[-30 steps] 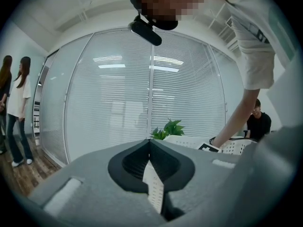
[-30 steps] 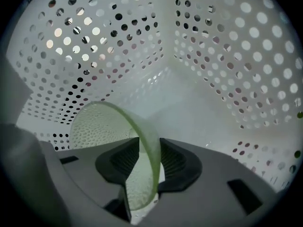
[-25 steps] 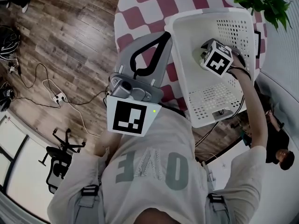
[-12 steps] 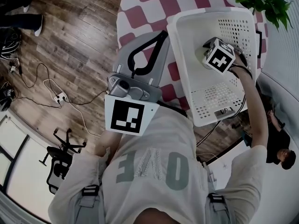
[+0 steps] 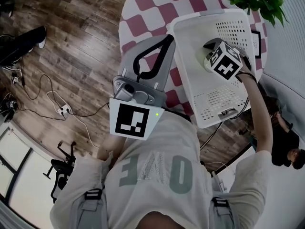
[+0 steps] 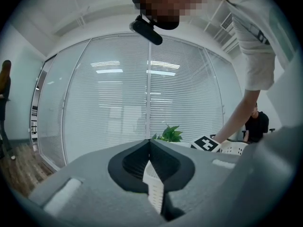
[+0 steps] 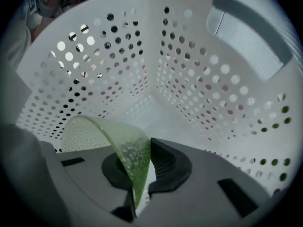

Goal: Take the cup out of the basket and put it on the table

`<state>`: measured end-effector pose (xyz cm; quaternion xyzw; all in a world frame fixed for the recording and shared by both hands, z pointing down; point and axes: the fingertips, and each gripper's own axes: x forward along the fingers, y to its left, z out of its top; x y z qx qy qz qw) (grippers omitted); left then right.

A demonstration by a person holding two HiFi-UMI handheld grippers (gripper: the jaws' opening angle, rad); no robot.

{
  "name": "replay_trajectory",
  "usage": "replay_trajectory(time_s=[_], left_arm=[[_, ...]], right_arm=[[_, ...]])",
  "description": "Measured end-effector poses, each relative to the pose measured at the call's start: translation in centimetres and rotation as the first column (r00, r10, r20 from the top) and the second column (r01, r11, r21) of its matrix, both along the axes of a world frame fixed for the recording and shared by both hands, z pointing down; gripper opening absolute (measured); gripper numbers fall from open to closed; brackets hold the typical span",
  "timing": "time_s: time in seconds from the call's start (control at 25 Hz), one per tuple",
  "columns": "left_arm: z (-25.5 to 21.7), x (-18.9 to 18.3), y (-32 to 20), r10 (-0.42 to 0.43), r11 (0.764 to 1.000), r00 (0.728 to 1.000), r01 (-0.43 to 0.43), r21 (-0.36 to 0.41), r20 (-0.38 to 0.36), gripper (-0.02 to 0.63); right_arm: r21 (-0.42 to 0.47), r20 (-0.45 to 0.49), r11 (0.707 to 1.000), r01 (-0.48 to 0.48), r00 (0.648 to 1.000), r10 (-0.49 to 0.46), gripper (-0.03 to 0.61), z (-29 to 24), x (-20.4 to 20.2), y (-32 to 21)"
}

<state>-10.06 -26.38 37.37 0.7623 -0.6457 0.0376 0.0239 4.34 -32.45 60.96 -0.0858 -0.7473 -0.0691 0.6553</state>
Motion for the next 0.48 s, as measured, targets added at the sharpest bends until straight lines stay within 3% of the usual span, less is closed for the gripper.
replay_trajectory(time_s=[0.28,0.48], left_arm=[[-3.2,2.0,-0.8,0.061,0.996,0.997,-0.065,0.066,0.051,0.005],[-5.8,4.2,-1.2,0.140,0.979,0.987,-0.149,0.136,0.073,0.005]], right_arm=[[0.052,0.208,0.991,-0.119,0.972,0.106,0.025,-7.6,-1.9,0.2],[0.043,0.358,0.961,-0.273,0.902,0.240,0.026,-13.7,-1.4,0.7]])
